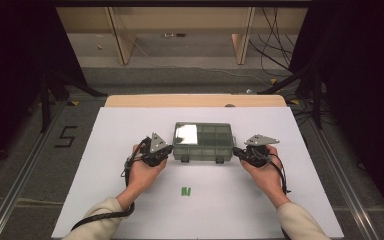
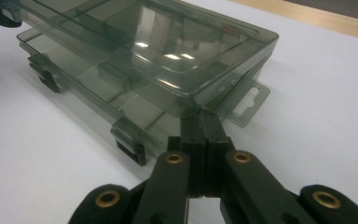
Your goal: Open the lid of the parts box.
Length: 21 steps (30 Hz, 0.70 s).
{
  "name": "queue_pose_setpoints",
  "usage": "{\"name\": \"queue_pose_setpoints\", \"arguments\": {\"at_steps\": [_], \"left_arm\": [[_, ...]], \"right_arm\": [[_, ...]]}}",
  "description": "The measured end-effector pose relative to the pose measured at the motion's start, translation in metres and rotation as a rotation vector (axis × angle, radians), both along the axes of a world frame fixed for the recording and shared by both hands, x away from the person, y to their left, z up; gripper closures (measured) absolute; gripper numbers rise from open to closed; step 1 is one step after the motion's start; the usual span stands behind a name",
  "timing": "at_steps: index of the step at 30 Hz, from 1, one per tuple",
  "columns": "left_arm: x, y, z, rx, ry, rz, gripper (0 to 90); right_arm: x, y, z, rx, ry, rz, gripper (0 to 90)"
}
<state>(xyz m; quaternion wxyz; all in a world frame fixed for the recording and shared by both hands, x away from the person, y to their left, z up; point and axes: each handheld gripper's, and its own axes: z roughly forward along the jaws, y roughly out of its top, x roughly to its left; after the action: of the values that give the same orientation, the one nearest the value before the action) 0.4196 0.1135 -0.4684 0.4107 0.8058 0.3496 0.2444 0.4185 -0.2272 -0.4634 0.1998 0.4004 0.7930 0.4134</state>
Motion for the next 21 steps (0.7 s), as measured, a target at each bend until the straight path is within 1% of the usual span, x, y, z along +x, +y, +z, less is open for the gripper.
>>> {"name": "queue_pose_setpoints", "arguments": {"at_steps": [1,2,3,4,5,6,7,8,10,11,12,15,16,17,18,19,21], "left_arm": [[0.0,0.001,0.001,0.006,0.006,-0.006,90.0],[0.0,0.0,0.001,-0.002,-0.005,0.0,90.0],[0.0,0.0,0.001,0.005,-0.002,-0.002,90.0],[0.0,-0.001,0.002,-0.002,-0.007,-0.002,90.0],[0.0,0.0,0.003,0.0,-0.005,-0.009,90.0],[-0.001,-0.001,0.003,-0.005,-0.008,0.002,90.0],[-0.001,-0.001,0.004,0.001,-0.019,-0.004,90.0],[-0.001,-0.002,0.004,0.002,-0.017,-0.004,90.0],[-0.001,-0.002,0.006,0.008,-0.029,-0.008,90.0],[-0.002,-0.003,0.006,0.001,-0.028,0.0,90.0],[-0.001,-0.002,0.007,0.014,-0.036,-0.008,90.0],[-0.001,-0.002,0.008,0.003,-0.033,-0.001,90.0],[-0.001,-0.003,0.009,-0.001,-0.031,-0.001,90.0],[-0.002,-0.003,0.009,-0.008,-0.03,0.004,90.0],[-0.001,-0.003,0.01,-0.002,-0.041,0.003,90.0],[-0.002,-0.003,0.01,-0.003,-0.042,0.009,90.0],[-0.001,-0.004,0.011,-0.02,-0.047,0.011,90.0]], "right_arm": [[0.0,0.0,0.001,-0.002,-0.001,0.006,90.0],[-0.001,0.0,0.001,0.003,0.005,0.003,90.0],[-0.001,0.001,0.002,0.003,0.001,0.001,90.0],[-0.001,0.001,0.003,0.001,-0.004,0.003,90.0],[-0.001,0.001,0.003,-0.001,-0.014,0.002,90.0],[-0.001,0.001,0.003,0.0,-0.017,0.002,90.0],[-0.001,0.001,0.004,0.005,-0.02,0.002,90.0],[-0.001,0.001,0.005,0.008,-0.024,0.001,90.0],[-0.002,0.001,0.006,0.007,-0.036,-0.003,90.0],[-0.002,0.002,0.007,0.011,-0.034,-0.007,90.0],[-0.002,0.002,0.007,0.009,-0.036,-0.005,90.0],[-0.003,0.002,0.008,0.013,-0.039,-0.009,90.0],[-0.003,0.002,0.009,-0.002,-0.046,-0.01,90.0],[-0.002,0.002,0.008,0.008,-0.057,-0.007,90.0],[-0.002,0.002,0.009,0.009,-0.064,-0.007,90.0],[-0.003,0.003,0.01,0.009,-0.067,-0.01,90.0],[-0.004,0.003,0.011,0.008,-0.069,-0.012,89.8]]}}
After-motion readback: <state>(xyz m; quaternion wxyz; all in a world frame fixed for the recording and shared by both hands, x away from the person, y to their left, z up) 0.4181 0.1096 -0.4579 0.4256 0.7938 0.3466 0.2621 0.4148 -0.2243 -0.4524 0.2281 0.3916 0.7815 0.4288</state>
